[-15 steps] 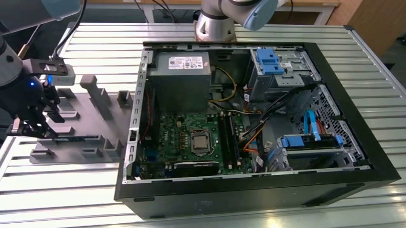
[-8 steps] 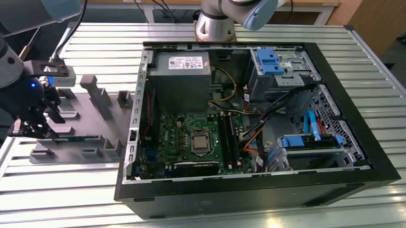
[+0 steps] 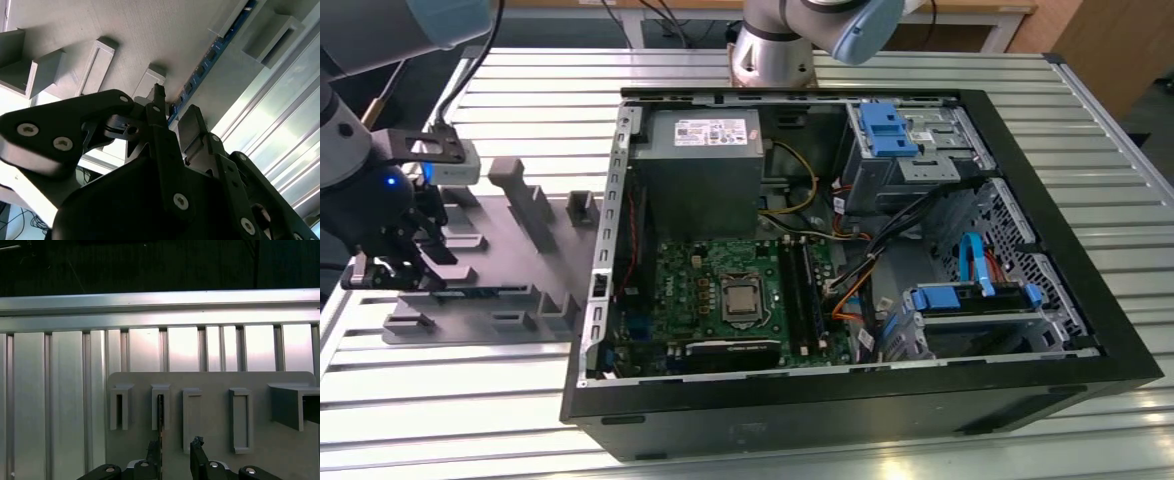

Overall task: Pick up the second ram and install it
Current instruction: 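Pick up the second ram and move it above second insertion slot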

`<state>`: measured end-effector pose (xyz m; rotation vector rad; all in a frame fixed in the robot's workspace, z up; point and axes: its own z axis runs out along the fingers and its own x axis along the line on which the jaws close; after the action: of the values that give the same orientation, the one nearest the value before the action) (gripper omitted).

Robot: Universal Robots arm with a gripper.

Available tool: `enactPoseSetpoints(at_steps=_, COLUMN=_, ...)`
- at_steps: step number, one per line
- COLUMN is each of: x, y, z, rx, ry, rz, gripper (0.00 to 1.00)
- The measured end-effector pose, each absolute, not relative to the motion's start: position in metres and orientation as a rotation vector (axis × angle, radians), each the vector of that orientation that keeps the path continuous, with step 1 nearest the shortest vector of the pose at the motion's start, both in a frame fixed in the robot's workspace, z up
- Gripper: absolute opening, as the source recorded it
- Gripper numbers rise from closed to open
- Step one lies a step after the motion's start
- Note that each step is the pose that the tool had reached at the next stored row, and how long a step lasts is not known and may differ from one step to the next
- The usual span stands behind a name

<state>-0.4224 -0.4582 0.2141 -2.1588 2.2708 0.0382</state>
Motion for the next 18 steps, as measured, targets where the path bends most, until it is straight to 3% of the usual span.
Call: enactPoseSetpoints(at_steps=18, x=-0.4224, y=-0.4619, z=0.2069, rx=-2.161, ry=2.273, rz=0.029, gripper=0.38)
